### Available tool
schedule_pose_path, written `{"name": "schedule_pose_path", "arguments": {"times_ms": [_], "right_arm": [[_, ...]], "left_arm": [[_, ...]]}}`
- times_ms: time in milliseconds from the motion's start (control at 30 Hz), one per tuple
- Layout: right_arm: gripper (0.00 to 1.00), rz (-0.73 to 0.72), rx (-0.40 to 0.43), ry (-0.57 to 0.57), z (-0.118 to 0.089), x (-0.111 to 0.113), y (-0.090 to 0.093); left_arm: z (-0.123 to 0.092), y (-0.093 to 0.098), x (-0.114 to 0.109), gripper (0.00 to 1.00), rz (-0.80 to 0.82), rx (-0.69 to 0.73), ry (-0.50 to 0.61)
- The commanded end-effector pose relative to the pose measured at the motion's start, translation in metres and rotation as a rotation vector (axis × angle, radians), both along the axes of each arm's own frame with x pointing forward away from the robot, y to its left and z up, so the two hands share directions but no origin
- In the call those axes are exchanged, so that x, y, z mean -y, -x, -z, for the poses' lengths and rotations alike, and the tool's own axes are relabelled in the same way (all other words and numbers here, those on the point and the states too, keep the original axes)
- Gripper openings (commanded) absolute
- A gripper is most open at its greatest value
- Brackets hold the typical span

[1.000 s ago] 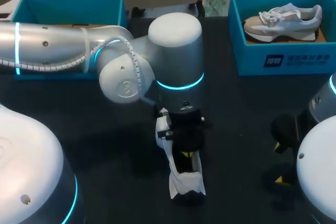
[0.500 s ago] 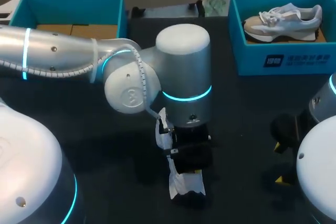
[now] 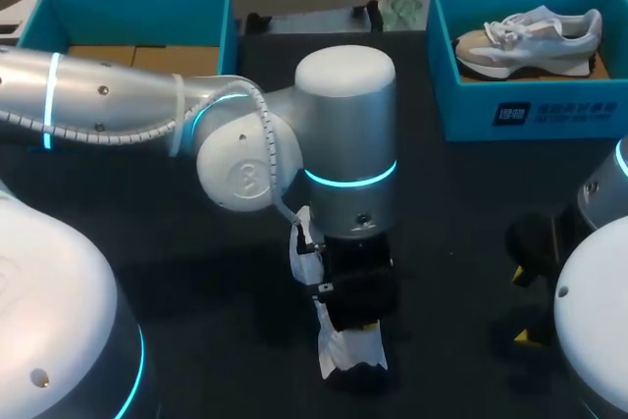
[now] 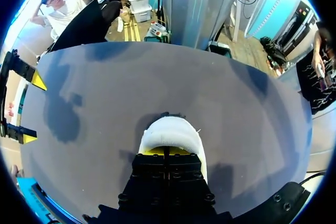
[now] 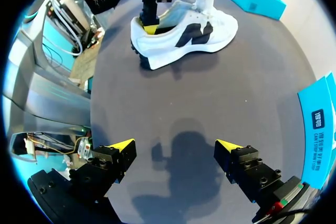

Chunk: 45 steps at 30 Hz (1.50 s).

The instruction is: Take the shoe out of the shoebox, open the shoe tongue, remove and reinsert the insole, then place the shoe into the shoebox

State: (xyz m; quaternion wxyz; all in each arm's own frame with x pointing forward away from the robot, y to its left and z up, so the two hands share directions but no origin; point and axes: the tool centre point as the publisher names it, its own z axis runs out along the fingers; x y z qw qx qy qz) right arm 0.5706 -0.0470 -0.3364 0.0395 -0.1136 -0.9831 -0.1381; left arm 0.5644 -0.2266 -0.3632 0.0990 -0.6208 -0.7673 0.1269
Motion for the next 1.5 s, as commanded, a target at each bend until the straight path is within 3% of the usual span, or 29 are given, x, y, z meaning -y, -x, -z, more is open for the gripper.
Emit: {"name": "schedule_pose_path", "arguments": {"times_ms": [33, 467, 767, 1267, 1500], "right_arm": [[1.0, 0.0, 0.003, -0.001, -0.002, 0.001, 0.002], [1.0, 0.0, 0.003, -0.001, -0.002, 0.001, 0.002], [1.0, 0.0, 0.003, -0.001, -0.002, 0.001, 0.002], [1.0, 0.0, 0.003, -0.001, -0.002, 0.001, 0.002], [1.0, 0.0, 0.003, -0.001, -0.002, 0.001, 0.002]], "left_arm": [[-0.009, -0.005, -0.004, 0.0, -0.005, 0.01, 0.014], [-0.016, 0.005, -0.001, 0.0, 0.006, -0.021, 0.013], [0.025, 0.018, 0.004, 0.0, -0.007, -0.072, -0.013], [0.054, 0.023, 0.001, 0.0, 0.002, -0.09, -0.004], [0.066, 0.014, -0.003, 0.0, 0.051, -0.03, -0.03]]}}
